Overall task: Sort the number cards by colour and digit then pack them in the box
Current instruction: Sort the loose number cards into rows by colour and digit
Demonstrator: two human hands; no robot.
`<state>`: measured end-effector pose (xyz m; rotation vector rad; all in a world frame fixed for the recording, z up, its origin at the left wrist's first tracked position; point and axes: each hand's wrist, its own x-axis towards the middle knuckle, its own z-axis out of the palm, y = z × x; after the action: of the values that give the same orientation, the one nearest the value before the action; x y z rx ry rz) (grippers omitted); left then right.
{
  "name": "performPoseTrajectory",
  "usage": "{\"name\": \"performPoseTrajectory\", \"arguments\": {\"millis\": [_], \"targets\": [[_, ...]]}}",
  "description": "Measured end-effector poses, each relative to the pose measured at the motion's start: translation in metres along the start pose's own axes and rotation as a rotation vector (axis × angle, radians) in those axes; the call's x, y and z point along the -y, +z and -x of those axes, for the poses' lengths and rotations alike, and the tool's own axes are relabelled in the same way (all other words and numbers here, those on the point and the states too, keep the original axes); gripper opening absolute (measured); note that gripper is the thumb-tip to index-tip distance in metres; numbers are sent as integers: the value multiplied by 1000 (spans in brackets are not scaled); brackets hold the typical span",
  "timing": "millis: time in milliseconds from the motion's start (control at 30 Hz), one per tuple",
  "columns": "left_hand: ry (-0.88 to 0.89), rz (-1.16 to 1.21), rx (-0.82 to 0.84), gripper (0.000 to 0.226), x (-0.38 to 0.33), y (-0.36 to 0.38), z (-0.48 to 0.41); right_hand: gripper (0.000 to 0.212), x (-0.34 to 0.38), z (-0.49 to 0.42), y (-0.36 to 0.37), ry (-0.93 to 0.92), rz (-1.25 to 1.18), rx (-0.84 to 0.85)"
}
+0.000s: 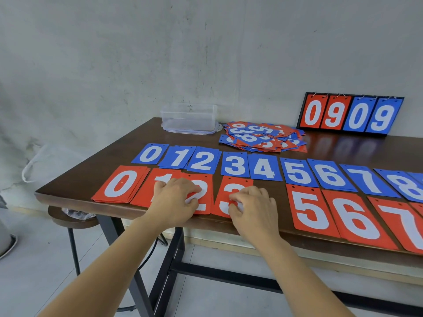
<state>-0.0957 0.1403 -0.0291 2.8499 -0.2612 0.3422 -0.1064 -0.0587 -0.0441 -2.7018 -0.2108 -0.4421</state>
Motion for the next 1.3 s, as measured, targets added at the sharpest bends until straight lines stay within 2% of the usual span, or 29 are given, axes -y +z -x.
{"name": "performPoseTrajectory", "arguments": {"millis": [167, 333, 633, 767, 867, 1000, 1200, 1300], "targets": [[5, 0, 11, 37, -4, -2, -3, 31, 1, -2, -1, -2, -63, 31], [43, 76, -71, 34, -17, -2, -17, 26, -3, -6, -11, 46, -224, -31], [76, 105, -67, 30, -46, 3, -79, 20, -44, -53, -57, 75, -272, 14], [52, 124, -54, 29, -54, 6, -123, 12, -84, -93, -73, 131, -269, 15], [21, 137, -42, 28, -57, 11, -163, 17, -114, -133, -83, 190, -247, 24], [-61, 200, -18, 28, -56, 20, -217, 14, -153, -195, -82, 247, -212, 67], [-161, 246, 3, 30, -46, 42, -283, 35, -185, -283, -46, 317, -233, 52], [-209, 256, 5, 32, -37, 51, -309, 36, -193, -318, -25, 334, -209, 41]]}}
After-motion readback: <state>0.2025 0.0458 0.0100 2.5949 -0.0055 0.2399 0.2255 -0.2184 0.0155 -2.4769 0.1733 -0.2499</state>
